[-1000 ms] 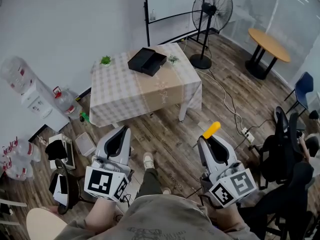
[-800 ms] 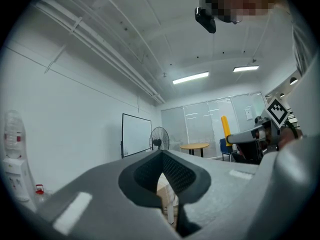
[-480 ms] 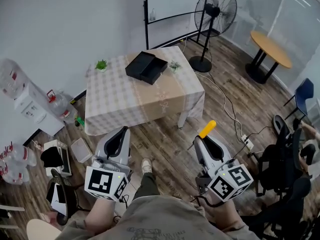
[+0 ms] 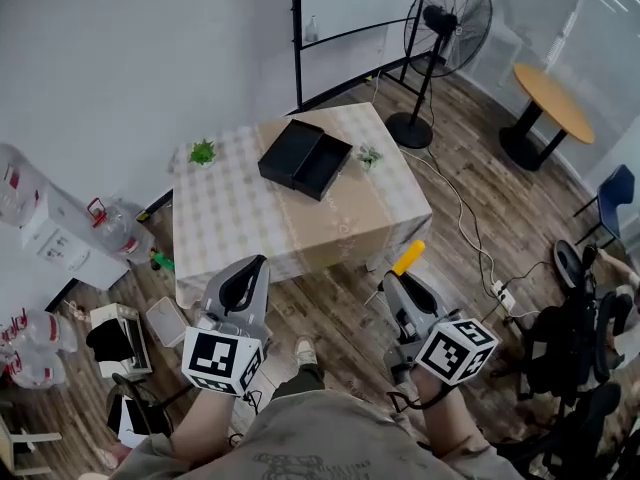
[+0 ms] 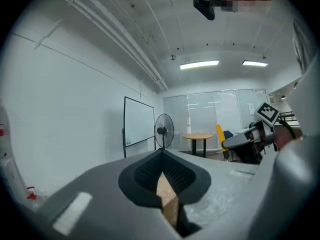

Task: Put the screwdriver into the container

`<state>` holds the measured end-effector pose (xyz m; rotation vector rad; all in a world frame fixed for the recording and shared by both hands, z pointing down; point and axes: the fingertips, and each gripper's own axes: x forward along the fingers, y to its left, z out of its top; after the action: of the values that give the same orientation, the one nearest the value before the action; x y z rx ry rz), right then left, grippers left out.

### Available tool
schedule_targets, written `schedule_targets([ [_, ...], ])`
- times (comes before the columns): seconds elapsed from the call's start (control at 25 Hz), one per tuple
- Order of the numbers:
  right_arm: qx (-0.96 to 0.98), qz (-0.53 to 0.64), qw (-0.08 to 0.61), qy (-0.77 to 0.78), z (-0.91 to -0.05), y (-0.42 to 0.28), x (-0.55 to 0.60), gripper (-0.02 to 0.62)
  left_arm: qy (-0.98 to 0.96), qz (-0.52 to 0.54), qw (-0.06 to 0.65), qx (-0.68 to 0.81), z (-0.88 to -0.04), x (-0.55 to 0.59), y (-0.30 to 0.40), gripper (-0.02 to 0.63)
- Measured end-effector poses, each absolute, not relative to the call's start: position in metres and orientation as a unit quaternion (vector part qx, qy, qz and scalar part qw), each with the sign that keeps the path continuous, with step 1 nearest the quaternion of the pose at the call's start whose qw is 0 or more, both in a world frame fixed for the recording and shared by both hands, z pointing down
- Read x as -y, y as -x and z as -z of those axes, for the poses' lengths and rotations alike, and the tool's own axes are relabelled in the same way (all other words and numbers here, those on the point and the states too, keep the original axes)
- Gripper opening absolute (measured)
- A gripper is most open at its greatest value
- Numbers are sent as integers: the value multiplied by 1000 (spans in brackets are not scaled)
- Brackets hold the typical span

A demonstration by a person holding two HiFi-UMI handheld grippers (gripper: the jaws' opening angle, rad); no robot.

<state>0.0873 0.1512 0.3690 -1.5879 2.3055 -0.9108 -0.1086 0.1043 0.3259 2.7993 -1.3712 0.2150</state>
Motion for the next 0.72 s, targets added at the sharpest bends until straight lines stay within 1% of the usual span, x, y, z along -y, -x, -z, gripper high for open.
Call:
schedule_targets([
  [0.32,-767,328,86,545,-389,-61,-61,100,-903,-85,14,421,-345,-13,124,0],
  [0.72,-762,352,75,538,-404,-51,-1,100,-902,-82,27,423,-352,47,131,0],
])
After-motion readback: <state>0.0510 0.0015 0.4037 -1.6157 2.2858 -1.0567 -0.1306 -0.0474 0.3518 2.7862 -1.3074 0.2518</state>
